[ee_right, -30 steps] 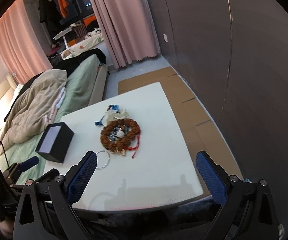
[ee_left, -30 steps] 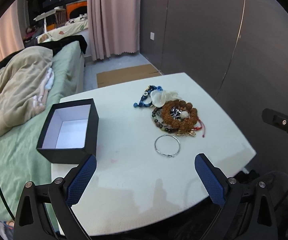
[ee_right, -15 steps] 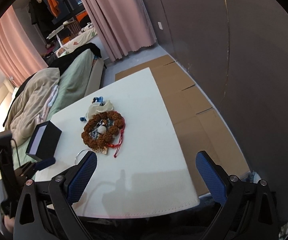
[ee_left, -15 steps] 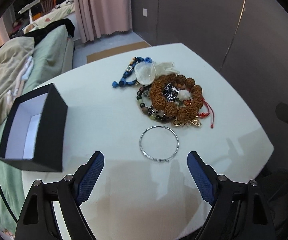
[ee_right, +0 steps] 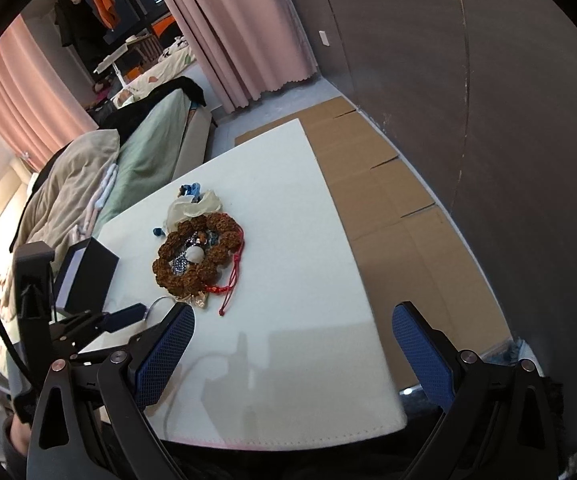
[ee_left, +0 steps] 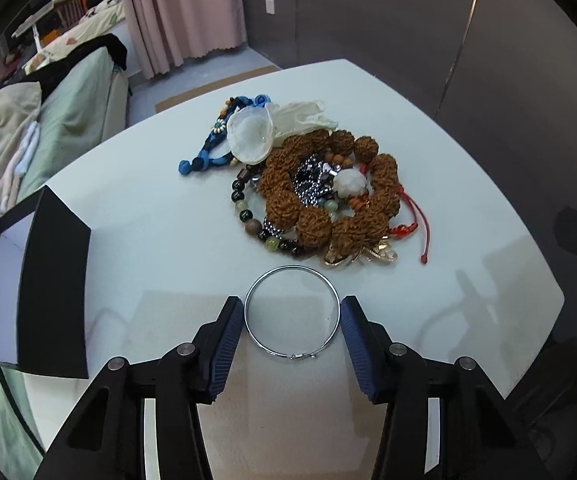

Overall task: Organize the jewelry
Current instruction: 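Grasp the silver bangle with the left gripper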

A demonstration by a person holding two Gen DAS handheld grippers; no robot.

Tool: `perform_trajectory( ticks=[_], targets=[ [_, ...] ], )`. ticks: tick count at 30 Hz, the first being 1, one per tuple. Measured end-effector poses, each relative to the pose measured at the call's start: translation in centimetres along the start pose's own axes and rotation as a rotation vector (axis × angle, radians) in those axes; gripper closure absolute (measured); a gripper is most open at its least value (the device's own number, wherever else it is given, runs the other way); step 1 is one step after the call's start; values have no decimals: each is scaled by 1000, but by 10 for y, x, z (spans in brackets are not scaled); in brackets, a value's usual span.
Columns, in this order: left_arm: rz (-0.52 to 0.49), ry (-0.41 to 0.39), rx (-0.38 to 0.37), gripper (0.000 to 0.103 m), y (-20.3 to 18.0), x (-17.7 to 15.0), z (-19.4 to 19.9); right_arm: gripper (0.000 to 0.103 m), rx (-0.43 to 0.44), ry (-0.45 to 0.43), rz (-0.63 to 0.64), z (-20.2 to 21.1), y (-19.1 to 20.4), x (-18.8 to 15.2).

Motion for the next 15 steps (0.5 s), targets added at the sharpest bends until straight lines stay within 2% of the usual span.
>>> perform_trajectory(
  ticks=[8, 12, 15],
  targets=[
    [73, -50, -11, 52, 21, 4, 20, 5, 78, 9, 23, -10, 28, 8],
    [102, -94, -5, 51, 37, 9, 38, 33, 149, 59, 76, -25, 56, 10],
    [128, -118, 5, 51, 52, 10, 49, 48, 182, 101, 110, -35, 75, 8]
  ],
)
Point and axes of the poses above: each gripper's, at about its wrist camera, not at the fingertips, and z roughly against the way its jaws point, y to its left, x to its top, the point moved 2 cm from there along -z, roughly the way its jaws point, and after that the axes turned 12 degrees about -y, right-handed, at the moved point
